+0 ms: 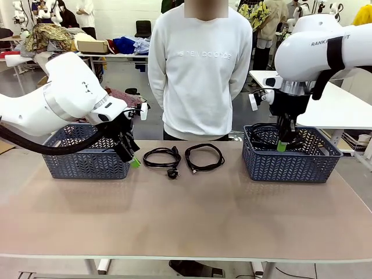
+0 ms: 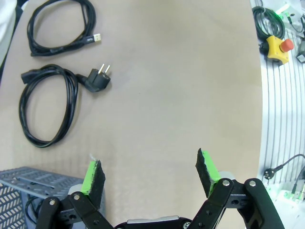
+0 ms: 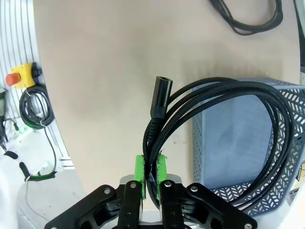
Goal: Organize the cables according to human instructions.
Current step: Pick up a bundle of cables and place it in the basket indicated by the human.
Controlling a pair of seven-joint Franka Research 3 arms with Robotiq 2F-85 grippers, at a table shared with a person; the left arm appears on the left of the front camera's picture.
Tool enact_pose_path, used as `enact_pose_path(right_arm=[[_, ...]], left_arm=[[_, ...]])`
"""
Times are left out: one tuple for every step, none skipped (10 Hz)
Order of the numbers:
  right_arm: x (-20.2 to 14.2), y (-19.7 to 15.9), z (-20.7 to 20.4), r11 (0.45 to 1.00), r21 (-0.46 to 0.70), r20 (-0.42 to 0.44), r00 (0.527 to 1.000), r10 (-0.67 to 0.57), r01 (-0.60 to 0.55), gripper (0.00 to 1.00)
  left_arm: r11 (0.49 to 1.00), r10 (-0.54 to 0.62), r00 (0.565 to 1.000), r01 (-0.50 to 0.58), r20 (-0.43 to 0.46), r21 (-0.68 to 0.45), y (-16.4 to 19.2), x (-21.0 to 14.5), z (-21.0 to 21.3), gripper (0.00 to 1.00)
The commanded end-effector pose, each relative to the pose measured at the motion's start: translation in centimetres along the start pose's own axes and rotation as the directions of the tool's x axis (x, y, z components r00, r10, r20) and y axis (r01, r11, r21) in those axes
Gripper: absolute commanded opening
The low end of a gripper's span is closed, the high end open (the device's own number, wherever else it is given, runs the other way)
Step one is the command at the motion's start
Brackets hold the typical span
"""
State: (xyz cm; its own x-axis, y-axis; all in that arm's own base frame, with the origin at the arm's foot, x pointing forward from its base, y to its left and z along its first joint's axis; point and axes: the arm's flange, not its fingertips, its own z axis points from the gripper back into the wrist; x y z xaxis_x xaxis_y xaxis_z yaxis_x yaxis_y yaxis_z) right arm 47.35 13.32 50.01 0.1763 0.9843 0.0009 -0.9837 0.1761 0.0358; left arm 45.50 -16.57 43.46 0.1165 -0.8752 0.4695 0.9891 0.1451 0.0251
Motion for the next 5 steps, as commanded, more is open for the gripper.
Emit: enact_pose_path(right_arm=[[-0.2,0.4,0.2,1.000,0.000,0.002,1.000,-0.011,0.011,0.00],[-0.2,0.4,0.2,1.000,0.000,0.002,1.000,-0.011,0.011,0.00],[-0.2,0.4,0.2,1.000,0.000,0.002,1.000,-0.011,0.011,0.00],[0.0,0.1,0.1,1.000,-0.001,0.000,1.000,0.001,-0.001,0.12],[0.2,-0.7,-0.4,1.000,-0.013,-0.016,1.000,-0.001,0.000,0.12]], left_arm=[[1.000,0.001,1.000,-0.001,0.001,0.000,0.1,0.0,0.1,1.00],[1.000,0.001,1.000,-0.001,0.001,0.000,0.1,0.0,0.1,1.00],[1.000,0.001,1.000,-0.001,0.001,0.000,0.1,0.0,0.1,1.00],[1.000,0.001,1.000,-0.001,0.001,0.000,0.1,0.0,0.1,1.00],[1.000,0.001,1.000,-0.001,0.001,0.000,0.1,0.0,0.1,1.00]])
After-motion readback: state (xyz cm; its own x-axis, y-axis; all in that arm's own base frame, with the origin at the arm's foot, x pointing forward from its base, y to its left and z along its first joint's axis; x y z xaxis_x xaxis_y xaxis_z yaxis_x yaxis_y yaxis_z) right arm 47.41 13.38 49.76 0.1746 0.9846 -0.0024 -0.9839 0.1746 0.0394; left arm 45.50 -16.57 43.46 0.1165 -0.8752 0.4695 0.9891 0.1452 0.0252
